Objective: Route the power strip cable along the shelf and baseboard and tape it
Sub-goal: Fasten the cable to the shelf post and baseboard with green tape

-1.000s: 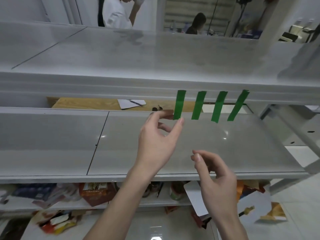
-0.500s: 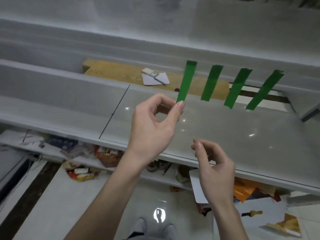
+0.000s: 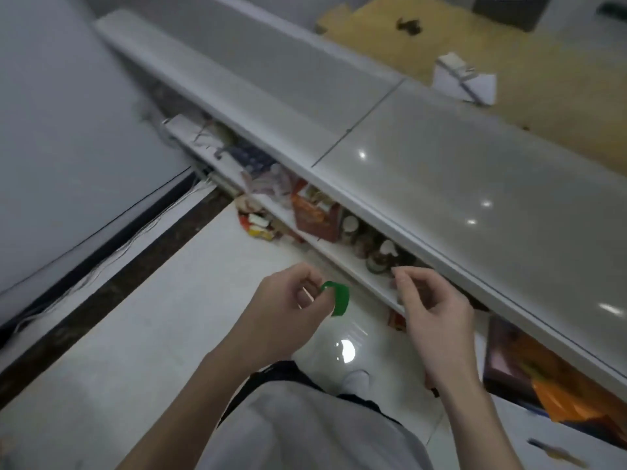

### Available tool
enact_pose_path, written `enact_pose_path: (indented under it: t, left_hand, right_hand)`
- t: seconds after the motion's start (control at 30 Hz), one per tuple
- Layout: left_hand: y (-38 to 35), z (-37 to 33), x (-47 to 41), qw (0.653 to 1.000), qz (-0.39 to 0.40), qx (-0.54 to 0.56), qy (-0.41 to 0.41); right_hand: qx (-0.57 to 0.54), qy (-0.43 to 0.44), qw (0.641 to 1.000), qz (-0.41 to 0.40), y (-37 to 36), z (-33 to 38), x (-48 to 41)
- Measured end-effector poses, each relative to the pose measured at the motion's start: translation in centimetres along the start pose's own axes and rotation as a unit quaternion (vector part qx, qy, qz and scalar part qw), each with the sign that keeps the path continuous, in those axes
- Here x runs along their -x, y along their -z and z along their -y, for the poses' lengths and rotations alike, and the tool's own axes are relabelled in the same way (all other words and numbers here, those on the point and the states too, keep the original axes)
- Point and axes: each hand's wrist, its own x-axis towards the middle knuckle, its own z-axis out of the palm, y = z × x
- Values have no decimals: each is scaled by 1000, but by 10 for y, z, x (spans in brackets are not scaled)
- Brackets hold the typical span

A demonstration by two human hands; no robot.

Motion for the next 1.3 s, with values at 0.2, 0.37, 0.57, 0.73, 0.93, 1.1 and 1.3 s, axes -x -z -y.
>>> enact_pose_path:
  t: [0.2, 0.37, 0.57, 0.73, 0.93, 1.1, 1.3]
  left_hand:
    - [73, 51, 25, 991, -108, -31, 76]
    - [168, 104, 52, 963, -236, -3, 133]
    - [280, 159, 74, 939, -312, 52, 132]
    - [349, 183, 69, 930, -341, 76, 116]
    - [418, 202, 22, 933, -323, 119, 103]
    - [482, 209, -44, 935, -320, 100, 119]
    - [560, 211, -116, 942, -310, 50, 120]
  right_hand:
    - [15, 1, 989, 146, -95, 19, 19]
    - [26, 32, 959, 279, -212, 54, 50]
    - [9, -6, 932, 363, -347, 101, 80]
    - [15, -114, 912, 394, -429, 129, 73]
    - [48, -174, 872, 455, -517, 147, 32]
    - [18, -153, 868, 471, -590, 172, -27]
    - [14, -147, 863, 484, -673, 209, -97]
